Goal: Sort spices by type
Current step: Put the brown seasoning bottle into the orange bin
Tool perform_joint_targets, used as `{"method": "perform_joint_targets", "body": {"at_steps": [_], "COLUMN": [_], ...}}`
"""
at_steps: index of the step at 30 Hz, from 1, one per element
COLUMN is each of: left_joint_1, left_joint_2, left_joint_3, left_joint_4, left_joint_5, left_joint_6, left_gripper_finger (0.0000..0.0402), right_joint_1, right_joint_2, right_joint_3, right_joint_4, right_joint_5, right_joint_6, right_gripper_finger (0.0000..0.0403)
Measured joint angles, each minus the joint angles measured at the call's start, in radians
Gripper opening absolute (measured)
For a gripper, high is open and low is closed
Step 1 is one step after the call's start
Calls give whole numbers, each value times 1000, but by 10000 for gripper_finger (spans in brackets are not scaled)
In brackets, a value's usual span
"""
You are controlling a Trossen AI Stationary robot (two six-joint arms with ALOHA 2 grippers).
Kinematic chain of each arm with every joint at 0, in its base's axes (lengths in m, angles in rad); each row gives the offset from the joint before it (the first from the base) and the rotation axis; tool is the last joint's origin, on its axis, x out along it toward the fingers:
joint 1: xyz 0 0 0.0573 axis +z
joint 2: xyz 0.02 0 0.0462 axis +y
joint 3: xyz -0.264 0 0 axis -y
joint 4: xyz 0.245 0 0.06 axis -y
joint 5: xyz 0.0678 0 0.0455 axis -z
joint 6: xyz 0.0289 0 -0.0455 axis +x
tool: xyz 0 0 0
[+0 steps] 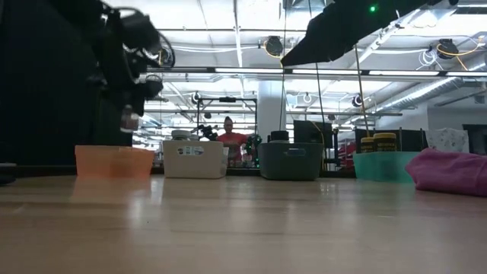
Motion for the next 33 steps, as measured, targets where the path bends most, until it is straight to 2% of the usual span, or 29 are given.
{"method": "perform_joint_targets", "body": {"at_steps": [4,10,15,20,25,33], "left_joint_1": [89,187,260,323,364,394], "left_joint_2": [25,89,153,216,272,349], "left_joint_3": [-46,-46,-46,-46,-46,-46], "left_joint_4": [110,154,244,301,332,467], "left_joint_5": [42,55,163,186,255,365], "left_joint_6": [-2,6,55,79,89,131], "left_gripper_finger": [179,179,179,179,179,179], "right_joint_1": [0,0,0,0,0,0], "right_joint_2": [0,0,0,0,0,0], "right_joint_3": [0,0,0,0,0,0], "right_joint_4": [7,3,2,2,0,-2], "right_joint_5": [-18,-18,-18,-18,-18,-18], "right_joint_6": [-1,-2,-4,-3,-3,-2], "right_gripper_finger": [270,270,270,270,270,270]}}
